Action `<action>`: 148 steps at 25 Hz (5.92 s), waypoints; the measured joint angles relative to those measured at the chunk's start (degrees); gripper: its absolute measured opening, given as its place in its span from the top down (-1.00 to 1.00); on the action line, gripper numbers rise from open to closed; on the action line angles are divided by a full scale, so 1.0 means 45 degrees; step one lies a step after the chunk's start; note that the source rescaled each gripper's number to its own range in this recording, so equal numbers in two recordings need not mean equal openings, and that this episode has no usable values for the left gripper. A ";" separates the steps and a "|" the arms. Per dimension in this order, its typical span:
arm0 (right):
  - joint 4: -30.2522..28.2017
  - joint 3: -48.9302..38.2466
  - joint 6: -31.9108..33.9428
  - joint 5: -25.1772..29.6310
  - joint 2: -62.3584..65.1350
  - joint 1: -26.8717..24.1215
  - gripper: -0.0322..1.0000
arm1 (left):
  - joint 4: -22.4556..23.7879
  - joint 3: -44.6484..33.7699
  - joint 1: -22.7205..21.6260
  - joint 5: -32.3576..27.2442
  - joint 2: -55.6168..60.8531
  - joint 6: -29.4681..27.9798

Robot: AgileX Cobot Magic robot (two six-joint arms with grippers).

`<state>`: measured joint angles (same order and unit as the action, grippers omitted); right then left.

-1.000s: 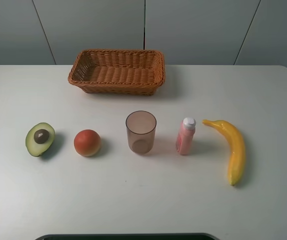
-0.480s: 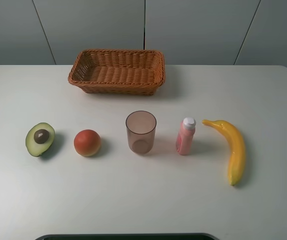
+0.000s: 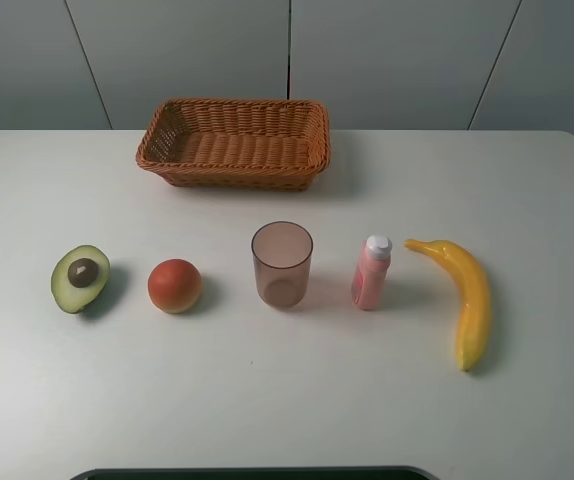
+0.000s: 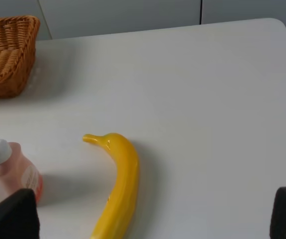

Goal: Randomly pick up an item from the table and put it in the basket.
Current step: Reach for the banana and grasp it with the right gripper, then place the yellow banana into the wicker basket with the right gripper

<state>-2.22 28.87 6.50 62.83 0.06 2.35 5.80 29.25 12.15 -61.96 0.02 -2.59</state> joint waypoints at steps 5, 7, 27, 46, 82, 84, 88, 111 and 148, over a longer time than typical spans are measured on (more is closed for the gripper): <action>0.0000 0.0000 -0.0069 0.0000 -0.0163 0.0000 -1.00 | 0.0000 0.0000 0.0000 0.0000 0.0000 0.0000; -0.0050 0.0107 -0.0193 0.0105 -0.0791 0.0000 -1.00 | 0.0000 0.0000 0.0000 0.0000 0.0000 0.0000; 0.0709 0.5188 -0.2252 -0.0487 -1.3473 0.0000 -1.00 | 0.0000 0.0000 0.0000 0.0000 0.0000 0.0000; 0.1686 0.4331 -0.3240 -0.3597 -2.1574 0.0771 -1.00 | 0.0000 0.0000 0.0000 0.0000 0.0000 0.0000; 0.1954 0.4526 -0.2853 -0.4644 -2.3091 0.0983 0.94 | 0.0000 0.0000 0.0000 0.0000 0.0000 0.0000; 0.1755 0.5078 -0.2723 -0.4262 -2.2419 0.0983 0.94 | 0.0000 0.0000 0.0000 0.0000 0.0000 0.0000; 0.1621 0.6616 -0.2675 -0.3731 -2.0862 0.0983 0.94 | 0.0000 0.0000 0.0000 0.0000 0.0000 0.0000; 0.1621 1.5816 -1.0701 -0.7345 -2.6105 0.5354 0.94 | 0.0000 0.0000 0.0000 0.0000 0.0000 -0.0026; 0.2322 1.8229 -1.3405 -0.7543 -3.0213 0.6693 -0.99 | 0.0000 0.0000 0.0000 0.0000 0.0000 -0.0026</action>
<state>8.23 110.90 -53.82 28.89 -135.90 32.47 5.80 29.25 12.15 -61.96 0.02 -2.71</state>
